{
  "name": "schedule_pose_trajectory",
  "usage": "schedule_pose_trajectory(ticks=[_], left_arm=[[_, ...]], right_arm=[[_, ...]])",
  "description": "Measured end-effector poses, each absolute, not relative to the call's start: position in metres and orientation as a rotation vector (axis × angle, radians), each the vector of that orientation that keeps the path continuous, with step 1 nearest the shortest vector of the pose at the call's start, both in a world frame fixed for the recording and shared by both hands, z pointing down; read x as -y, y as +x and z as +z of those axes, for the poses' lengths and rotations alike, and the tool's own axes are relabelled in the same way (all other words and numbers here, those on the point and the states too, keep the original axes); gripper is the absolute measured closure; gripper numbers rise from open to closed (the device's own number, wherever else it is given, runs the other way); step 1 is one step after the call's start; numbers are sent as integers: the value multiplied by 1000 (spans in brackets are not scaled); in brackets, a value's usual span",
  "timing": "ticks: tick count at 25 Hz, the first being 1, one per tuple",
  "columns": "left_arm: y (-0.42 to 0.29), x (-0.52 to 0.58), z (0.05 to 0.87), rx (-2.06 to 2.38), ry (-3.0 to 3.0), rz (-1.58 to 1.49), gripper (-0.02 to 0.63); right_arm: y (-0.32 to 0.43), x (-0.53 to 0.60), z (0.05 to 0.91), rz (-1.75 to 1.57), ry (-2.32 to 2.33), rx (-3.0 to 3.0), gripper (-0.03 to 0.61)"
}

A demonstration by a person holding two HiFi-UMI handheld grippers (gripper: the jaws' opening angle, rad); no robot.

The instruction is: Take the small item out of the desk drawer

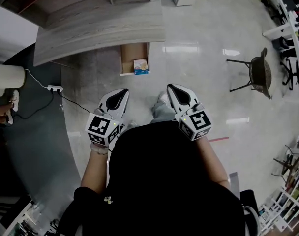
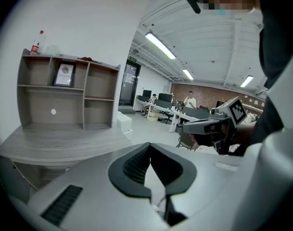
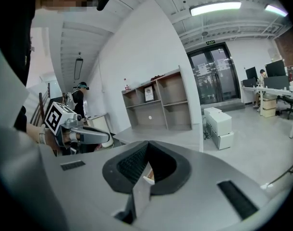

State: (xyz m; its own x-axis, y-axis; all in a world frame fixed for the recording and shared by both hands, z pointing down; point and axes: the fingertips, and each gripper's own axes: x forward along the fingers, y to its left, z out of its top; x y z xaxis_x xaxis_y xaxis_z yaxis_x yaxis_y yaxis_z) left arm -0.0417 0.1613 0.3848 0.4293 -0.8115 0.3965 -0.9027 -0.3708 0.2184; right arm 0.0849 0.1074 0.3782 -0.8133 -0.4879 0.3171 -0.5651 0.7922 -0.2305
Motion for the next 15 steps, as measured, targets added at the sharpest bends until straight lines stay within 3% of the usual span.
schedule_pose_trajectory(ticks=[15], left_arm=[[-24,-46,406,1576,2086,416,604]], right_arm=[[89,11,389,529,619,2765,581]])
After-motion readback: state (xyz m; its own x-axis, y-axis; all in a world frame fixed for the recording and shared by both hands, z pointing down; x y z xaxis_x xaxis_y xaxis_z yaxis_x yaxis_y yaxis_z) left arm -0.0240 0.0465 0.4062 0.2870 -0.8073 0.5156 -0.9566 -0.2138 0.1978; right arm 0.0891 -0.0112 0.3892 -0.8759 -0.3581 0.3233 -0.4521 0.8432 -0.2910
